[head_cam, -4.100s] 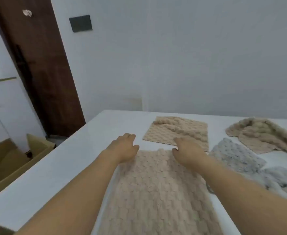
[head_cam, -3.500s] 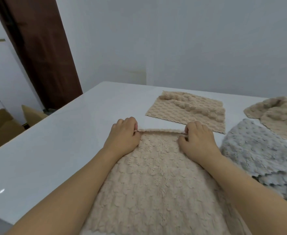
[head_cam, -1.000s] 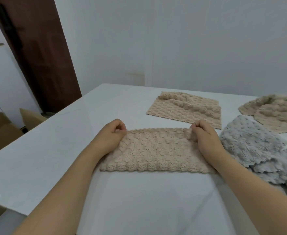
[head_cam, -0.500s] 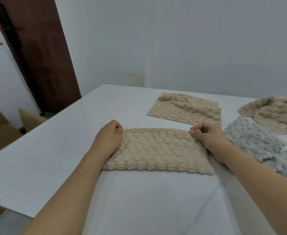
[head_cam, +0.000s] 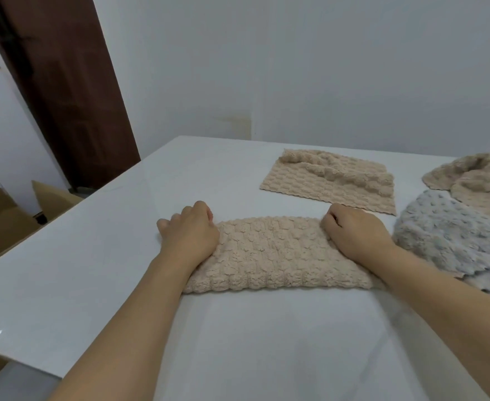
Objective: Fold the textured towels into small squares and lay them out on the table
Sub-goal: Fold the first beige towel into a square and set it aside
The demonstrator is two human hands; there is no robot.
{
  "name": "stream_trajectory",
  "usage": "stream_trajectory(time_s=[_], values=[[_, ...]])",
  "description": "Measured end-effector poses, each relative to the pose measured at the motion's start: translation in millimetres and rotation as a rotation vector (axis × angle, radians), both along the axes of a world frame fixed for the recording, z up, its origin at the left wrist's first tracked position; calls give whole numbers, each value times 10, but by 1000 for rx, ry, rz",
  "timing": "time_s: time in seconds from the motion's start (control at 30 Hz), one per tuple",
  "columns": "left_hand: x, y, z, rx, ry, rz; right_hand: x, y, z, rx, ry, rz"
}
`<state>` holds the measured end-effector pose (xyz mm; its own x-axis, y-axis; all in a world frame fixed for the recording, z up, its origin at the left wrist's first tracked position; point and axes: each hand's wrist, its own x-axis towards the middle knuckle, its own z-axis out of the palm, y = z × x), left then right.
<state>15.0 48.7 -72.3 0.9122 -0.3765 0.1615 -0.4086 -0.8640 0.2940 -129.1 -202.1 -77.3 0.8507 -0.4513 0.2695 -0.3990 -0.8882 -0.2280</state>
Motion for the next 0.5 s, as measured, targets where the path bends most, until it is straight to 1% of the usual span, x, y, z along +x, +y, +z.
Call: stream_trajectory(time_s=[0.07, 0.1, 0.17, 0.2, 0.23, 0.27, 0.3, 0.33, 0.4, 0.5], values=[[-91, -29, 23, 30, -156, 11, 28, -21, 4, -14, 8, -2], [-173, -79, 53, -27, -255, -12, 41, -33, -1, -18, 10, -3], [-410, -285, 125, -213, -408, -185, 54, -63, -25, -14, 4, 0], [-542, -419, 144, -269, -425, -311, 52, -73, -39, -7, -3, 1], [-668, -554, 140, -259, -387, -423, 53, -89, -48, 4, -13, 0], [-773, -663, 104, -196, -300, -497, 55, -100, -44, 16, -22, -2], [-841, -725, 54, -95, -185, -521, 56, -104, -41, 23, -25, -1], [-856, -731, -3, 25, -77, -514, 58, -105, -40, 27, -25, 2], [-781, -598, -73, 201, 33, -484, 66, -117, -38, 35, -13, 7], [-708, -260, -93, 276, 74, -408, 61, -120, -34, 57, 8, 16]])
